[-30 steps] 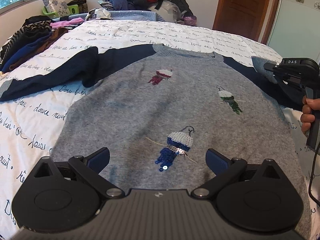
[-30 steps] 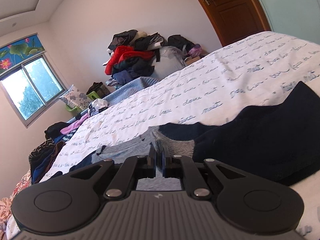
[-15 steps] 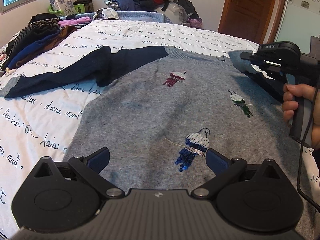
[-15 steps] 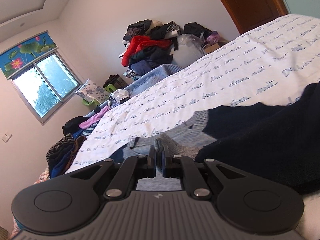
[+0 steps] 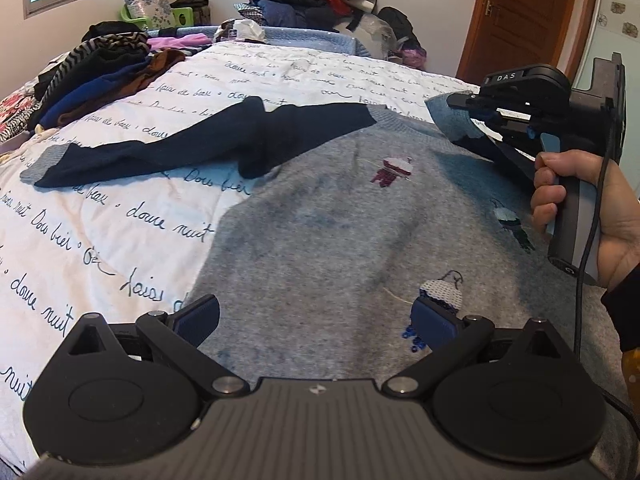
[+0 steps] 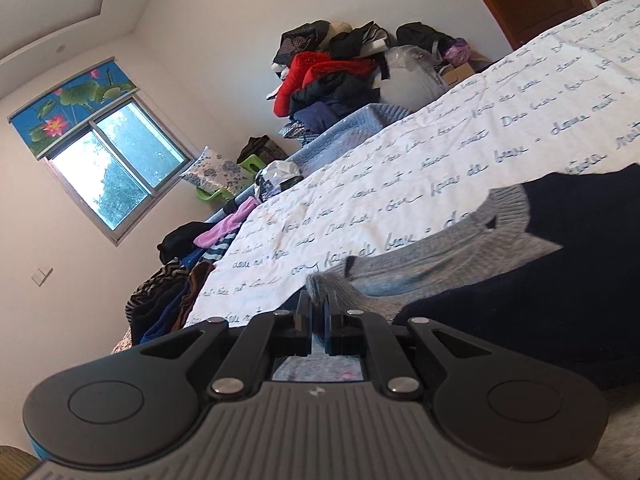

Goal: Fold small clothes
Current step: 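Lift the navy sleeve with the right tool and carry it across the sweater body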

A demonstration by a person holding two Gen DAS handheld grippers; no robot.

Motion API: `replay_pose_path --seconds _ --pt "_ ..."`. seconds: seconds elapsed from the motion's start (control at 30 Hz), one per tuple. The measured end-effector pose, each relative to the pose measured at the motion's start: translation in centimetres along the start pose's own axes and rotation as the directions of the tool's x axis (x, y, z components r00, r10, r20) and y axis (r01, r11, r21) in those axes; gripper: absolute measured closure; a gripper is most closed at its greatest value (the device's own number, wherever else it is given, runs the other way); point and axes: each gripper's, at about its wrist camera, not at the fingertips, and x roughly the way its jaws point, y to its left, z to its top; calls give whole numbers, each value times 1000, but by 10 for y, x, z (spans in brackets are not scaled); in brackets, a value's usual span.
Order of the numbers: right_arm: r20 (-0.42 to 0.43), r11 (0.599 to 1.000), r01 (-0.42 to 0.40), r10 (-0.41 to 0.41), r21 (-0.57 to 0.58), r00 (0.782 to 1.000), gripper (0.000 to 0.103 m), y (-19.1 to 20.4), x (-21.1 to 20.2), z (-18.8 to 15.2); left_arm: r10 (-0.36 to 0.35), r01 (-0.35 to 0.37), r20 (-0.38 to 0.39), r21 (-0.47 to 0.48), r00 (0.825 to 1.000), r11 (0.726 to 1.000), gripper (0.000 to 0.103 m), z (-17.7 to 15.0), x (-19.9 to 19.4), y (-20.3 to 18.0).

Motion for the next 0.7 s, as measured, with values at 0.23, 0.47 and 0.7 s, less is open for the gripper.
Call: replay_pose_path --seconds 0.23,0.47,0.7 --pt "-30 999 -40 40 -3 999 98 23 27 -7 11 -11 0 -14 1000 1000 2 0 -1 11" --pt "-75 997 -82 80 -15 994 98 47 54 -17 26 -26 -2 -47 1000 999 2 0 -2 26" --pt "-112 995 -100 99 4 989 98 59 78 -28 33 -33 -6 -63 999 997 2 -2 -3 35"
